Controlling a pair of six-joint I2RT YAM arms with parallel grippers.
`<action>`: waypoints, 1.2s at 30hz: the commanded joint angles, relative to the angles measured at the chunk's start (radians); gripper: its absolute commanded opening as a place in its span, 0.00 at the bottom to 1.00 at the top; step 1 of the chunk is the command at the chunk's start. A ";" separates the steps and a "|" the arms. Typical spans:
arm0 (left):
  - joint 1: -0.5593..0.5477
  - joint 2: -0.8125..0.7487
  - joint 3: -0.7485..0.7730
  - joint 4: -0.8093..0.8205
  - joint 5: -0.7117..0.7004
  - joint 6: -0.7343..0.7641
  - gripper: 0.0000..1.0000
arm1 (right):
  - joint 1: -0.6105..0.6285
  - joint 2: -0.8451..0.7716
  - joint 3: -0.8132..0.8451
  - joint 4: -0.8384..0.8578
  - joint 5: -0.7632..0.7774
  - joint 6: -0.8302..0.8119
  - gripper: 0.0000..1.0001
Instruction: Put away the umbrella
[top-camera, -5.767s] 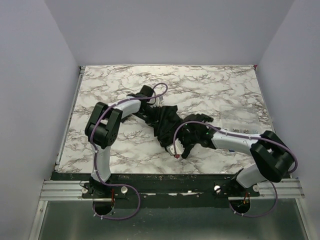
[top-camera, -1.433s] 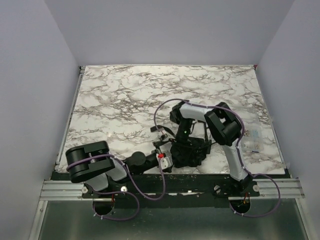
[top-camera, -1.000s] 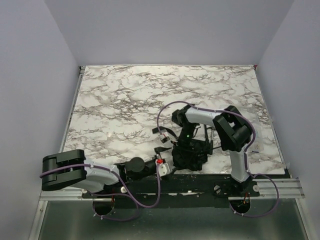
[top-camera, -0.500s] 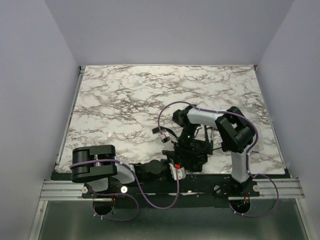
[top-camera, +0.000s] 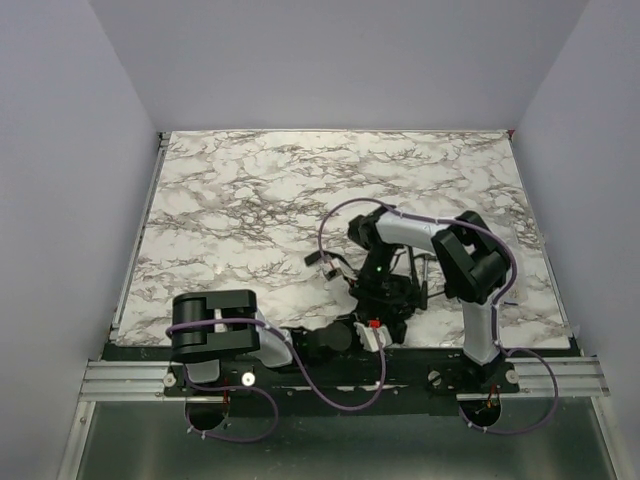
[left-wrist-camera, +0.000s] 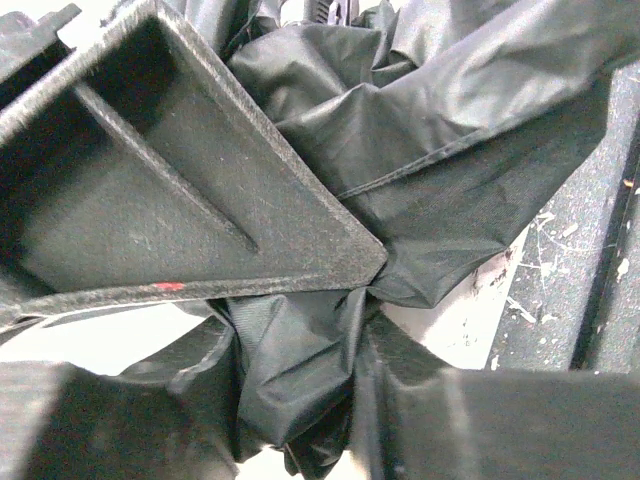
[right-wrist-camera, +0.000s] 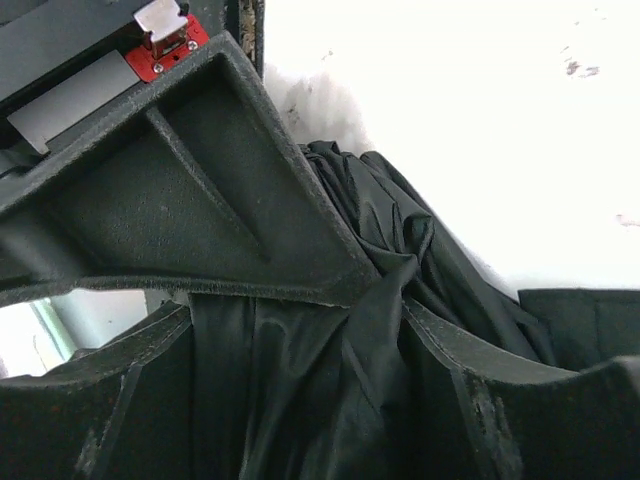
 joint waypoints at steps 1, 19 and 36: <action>0.019 0.056 -0.004 -0.186 -0.009 -0.136 0.10 | -0.048 0.034 0.080 0.282 0.098 -0.099 0.66; 0.307 -0.044 -0.080 -0.224 0.433 -0.320 0.02 | -0.288 -0.200 0.342 0.092 -0.037 -0.272 0.76; 0.638 0.063 0.099 -0.483 0.875 -0.603 0.00 | -0.131 -0.524 -0.298 0.672 0.064 -0.434 1.00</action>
